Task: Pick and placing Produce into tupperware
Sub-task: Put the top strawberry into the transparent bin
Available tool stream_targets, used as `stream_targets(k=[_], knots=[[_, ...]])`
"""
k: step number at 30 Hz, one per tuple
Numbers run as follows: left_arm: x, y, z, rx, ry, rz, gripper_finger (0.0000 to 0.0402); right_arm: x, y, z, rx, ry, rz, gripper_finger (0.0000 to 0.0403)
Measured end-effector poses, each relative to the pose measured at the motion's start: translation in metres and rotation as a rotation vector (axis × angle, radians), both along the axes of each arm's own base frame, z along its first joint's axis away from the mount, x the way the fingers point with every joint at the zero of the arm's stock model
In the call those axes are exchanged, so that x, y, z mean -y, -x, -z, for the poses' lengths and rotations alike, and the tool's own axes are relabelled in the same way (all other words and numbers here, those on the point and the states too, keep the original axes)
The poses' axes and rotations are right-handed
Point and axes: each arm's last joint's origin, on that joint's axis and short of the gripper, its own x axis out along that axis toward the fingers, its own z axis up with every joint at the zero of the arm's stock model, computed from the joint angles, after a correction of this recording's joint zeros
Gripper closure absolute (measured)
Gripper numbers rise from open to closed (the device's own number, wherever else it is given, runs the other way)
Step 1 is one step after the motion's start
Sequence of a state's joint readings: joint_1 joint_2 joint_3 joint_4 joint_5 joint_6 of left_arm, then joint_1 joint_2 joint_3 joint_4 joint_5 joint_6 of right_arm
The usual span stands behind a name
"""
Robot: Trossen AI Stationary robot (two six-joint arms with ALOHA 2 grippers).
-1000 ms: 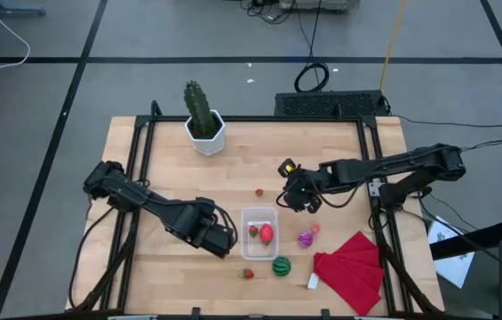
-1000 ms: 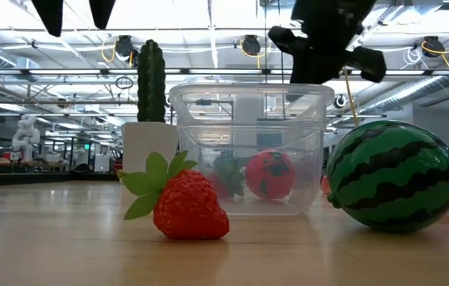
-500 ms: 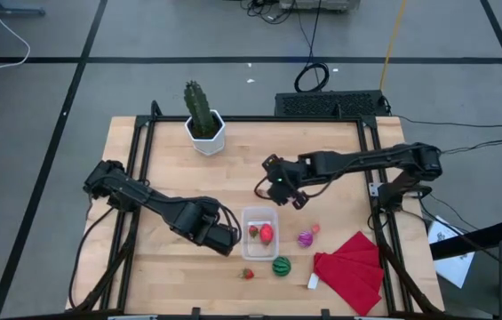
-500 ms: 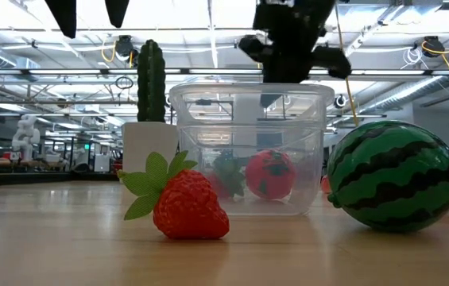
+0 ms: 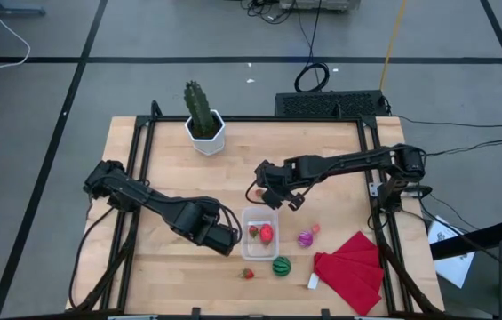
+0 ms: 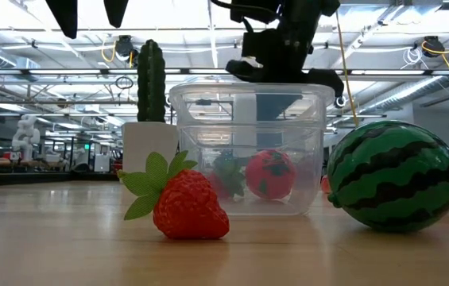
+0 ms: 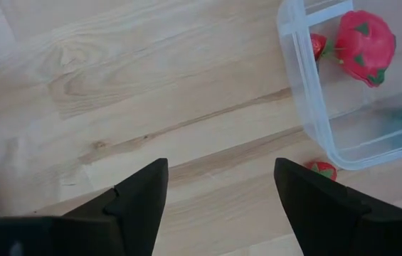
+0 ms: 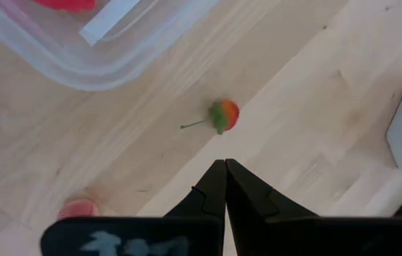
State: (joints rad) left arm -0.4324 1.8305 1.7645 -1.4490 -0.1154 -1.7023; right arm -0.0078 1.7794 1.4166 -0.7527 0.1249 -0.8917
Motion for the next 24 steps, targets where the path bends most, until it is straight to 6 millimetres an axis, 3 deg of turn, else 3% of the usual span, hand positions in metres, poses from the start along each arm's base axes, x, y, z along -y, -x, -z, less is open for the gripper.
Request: stream_targets(k=[16,24], knots=[[0.0003,-0.0007,0.0000,0.007,0.004,-0.002,0.0143,0.0024,0.0006,-0.0015,0.079,-0.212,0.541,0.0403],[0.0004,-0.0008,-0.0001,0.008,0.005,-0.004,0.0136,0.0016,-0.0014,-0.0021,0.075,-0.329,0.549,0.0403]])
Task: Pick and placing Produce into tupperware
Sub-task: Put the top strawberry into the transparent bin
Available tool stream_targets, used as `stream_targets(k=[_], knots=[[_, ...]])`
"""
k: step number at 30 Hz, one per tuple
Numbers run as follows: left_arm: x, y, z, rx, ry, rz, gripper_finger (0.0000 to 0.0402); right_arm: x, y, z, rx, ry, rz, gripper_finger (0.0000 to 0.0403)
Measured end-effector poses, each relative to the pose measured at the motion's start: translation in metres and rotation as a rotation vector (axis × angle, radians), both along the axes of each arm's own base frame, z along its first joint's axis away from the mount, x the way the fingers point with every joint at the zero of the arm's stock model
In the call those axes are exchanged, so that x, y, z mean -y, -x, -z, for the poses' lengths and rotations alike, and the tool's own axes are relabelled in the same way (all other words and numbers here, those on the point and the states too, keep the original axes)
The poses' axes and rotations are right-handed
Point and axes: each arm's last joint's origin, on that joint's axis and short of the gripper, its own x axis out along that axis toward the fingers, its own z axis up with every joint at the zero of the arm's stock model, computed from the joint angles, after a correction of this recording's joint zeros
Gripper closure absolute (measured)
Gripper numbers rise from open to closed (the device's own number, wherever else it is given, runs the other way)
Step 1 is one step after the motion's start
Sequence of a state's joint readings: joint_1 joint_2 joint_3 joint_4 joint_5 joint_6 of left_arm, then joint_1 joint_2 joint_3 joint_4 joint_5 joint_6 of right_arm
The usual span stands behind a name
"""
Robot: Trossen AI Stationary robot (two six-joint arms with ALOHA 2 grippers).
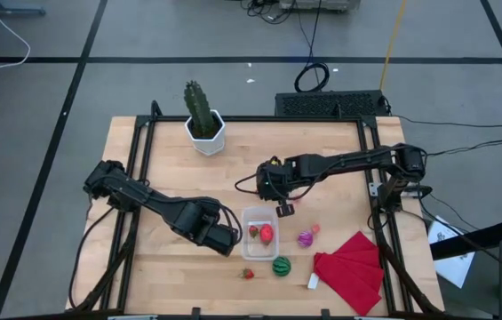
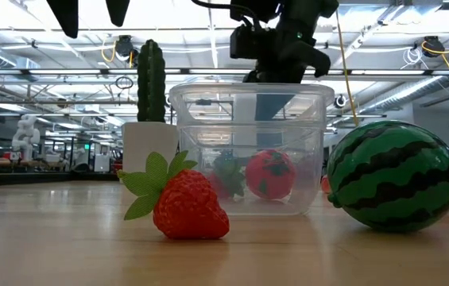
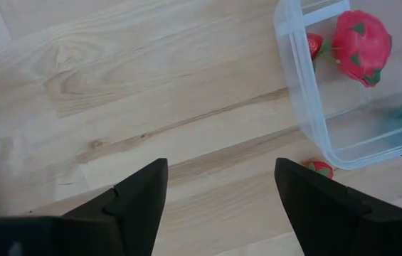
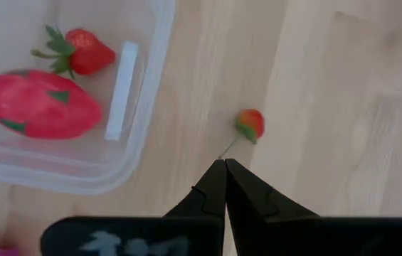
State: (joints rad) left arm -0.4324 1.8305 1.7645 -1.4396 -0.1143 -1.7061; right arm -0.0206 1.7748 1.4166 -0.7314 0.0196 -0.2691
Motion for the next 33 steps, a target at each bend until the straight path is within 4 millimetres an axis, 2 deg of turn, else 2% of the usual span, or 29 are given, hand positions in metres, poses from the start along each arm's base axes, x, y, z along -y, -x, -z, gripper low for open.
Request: stream_targets(k=[5,8,13,18,22,33], knots=[[0.000,0.000,0.000,0.002,0.001,0.000,0.0142,0.007,-0.002,-0.001,0.020,0.001,0.020,0.0399],[0.000,0.000,0.000,0.002,0.001,0.000,0.0140,0.011,-0.001,-0.001,0.021,0.002,0.030,0.0380],[0.000,0.000,0.000,0.002,0.001,0.000,0.0136,0.014,-0.001,-0.001,0.020,0.012,0.015,0.0321],[0.000,0.000,0.000,0.002,0.002,0.000,0.0141,0.014,-0.001,-0.001,0.010,0.049,-0.083,0.0253],[0.000,0.000,0.000,0.003,0.003,0.000,0.0139,0.013,-0.001,-0.001,0.022,-0.021,-0.159,0.0219],[0.002,-0.003,0.000,0.029,0.024,0.001,0.0142,0.034,0.001,0.001,0.013,-0.033,-0.155,0.0206]])
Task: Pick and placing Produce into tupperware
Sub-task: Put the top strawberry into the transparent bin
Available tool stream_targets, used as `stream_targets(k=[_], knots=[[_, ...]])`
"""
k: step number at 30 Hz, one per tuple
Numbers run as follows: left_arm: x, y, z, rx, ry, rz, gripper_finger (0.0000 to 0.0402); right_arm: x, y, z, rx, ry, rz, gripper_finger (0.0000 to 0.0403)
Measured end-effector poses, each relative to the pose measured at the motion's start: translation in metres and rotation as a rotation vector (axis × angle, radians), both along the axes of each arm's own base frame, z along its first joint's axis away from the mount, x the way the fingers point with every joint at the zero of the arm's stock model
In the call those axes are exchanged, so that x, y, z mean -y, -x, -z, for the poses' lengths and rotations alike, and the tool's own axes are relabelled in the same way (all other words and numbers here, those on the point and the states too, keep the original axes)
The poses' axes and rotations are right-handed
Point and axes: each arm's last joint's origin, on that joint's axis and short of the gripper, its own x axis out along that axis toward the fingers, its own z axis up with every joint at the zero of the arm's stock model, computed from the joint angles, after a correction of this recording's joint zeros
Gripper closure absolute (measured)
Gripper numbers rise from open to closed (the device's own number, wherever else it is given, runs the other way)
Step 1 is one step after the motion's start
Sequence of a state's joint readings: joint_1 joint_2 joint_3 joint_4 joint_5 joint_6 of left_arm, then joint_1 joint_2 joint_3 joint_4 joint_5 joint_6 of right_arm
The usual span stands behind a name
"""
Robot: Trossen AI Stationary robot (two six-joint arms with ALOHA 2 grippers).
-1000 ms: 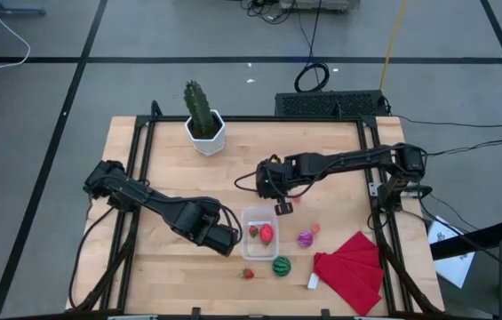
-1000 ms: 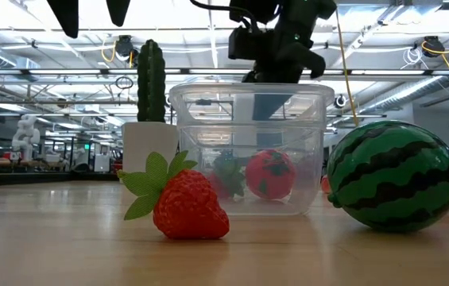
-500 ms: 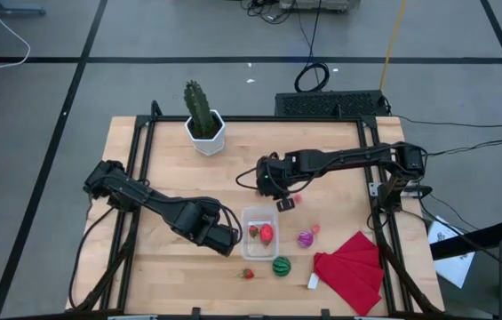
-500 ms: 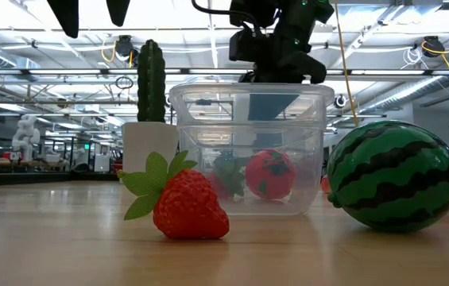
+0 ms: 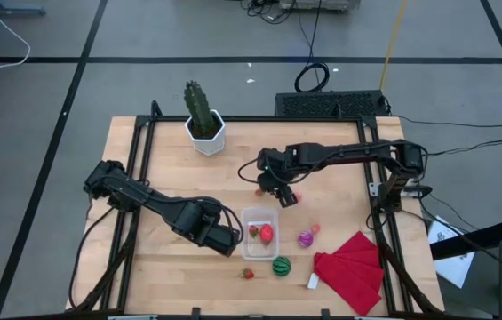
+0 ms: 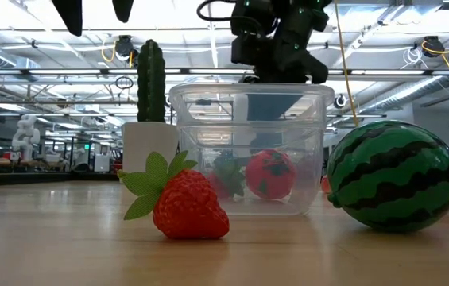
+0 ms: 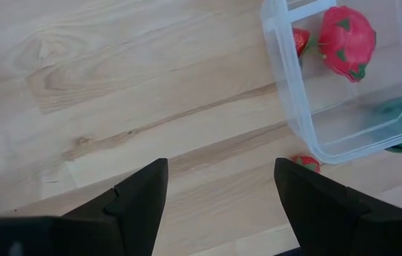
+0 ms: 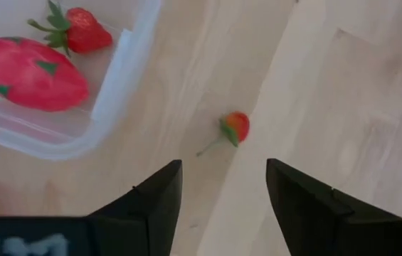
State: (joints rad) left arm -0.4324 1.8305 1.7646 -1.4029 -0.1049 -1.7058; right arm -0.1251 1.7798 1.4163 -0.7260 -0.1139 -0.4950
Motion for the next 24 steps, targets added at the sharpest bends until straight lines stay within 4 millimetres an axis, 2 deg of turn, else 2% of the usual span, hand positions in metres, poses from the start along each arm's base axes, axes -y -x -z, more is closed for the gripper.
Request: stream_targets(k=[9,15,20,24], knots=[[0.000,-0.001,0.000,0.010,0.005,0.000,0.0137,0.011,-0.006,0.017,-0.025,-0.050,0.005,0.0206],[0.000,-0.001,0.000,0.009,0.006,0.000,0.0144,0.011,-0.011,0.016,0.027,-0.082,-0.021,0.0206],[0.001,-0.001,0.000,0.005,0.015,0.001,0.0144,0.021,-0.010,0.015,0.043,-0.083,0.004,0.0206],[0.001,-0.001,0.000,-0.001,0.028,0.003,0.0144,0.026,-0.013,0.027,0.019,-0.103,0.012,0.0206]])
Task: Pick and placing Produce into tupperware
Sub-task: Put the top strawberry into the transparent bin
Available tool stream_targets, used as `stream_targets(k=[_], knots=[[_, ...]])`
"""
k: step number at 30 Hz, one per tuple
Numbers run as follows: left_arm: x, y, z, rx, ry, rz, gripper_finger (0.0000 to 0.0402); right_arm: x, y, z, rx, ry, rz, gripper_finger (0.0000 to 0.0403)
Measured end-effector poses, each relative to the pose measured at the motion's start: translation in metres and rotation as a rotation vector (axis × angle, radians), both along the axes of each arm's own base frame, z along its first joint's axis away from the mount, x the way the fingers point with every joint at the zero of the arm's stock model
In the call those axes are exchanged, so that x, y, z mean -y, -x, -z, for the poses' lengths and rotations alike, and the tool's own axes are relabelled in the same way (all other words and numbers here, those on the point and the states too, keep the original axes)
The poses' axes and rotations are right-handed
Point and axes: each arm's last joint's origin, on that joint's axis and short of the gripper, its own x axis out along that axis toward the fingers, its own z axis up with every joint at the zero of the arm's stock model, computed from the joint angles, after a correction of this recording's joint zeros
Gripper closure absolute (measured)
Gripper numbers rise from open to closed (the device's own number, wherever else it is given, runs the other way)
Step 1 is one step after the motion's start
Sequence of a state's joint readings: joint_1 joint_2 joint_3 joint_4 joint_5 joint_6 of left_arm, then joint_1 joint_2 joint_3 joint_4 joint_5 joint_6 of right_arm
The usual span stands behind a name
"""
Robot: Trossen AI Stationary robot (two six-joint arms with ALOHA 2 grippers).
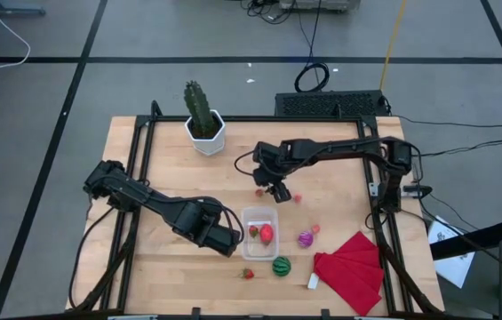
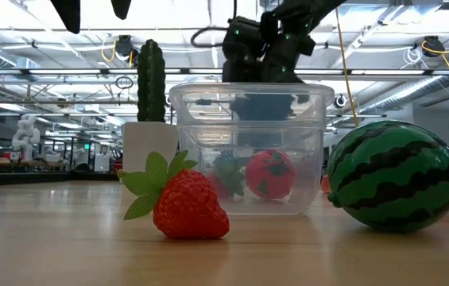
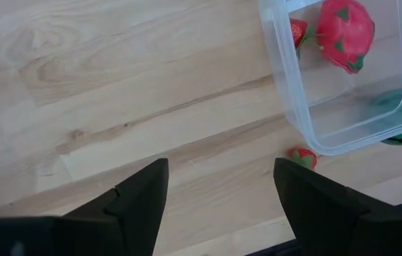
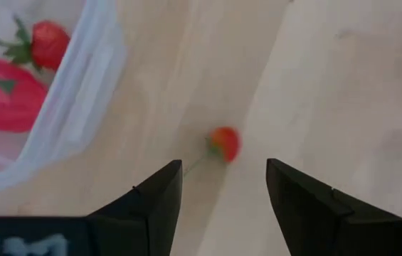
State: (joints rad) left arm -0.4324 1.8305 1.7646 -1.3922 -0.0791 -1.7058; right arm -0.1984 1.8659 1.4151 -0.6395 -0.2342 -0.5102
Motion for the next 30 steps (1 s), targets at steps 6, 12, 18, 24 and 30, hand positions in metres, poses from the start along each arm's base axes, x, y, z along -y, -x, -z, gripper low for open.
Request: stream_targets(k=[6,12,18,24,30], knots=[[0.000,0.000,0.000,0.004,0.002,0.000,0.0144,0.002,-0.004,0.017,-0.041,-0.013,0.006,0.0206],[0.000,-0.001,0.000,0.006,0.003,-0.001,0.0144,0.001,-0.007,0.013,0.003,-0.071,0.012,0.0206],[0.000,-0.001,0.000,0.006,0.003,-0.002,0.0144,-0.001,-0.011,0.012,0.041,-0.076,0.004,0.0206],[0.000,-0.001,0.000,0.006,0.004,-0.002,0.0144,-0.001,-0.014,0.017,0.042,-0.092,0.013,0.0206],[0.000,-0.001,0.000,0.006,0.006,-0.002,0.0144,-0.001,-0.016,0.032,-0.005,-0.106,0.028,0.0206]])
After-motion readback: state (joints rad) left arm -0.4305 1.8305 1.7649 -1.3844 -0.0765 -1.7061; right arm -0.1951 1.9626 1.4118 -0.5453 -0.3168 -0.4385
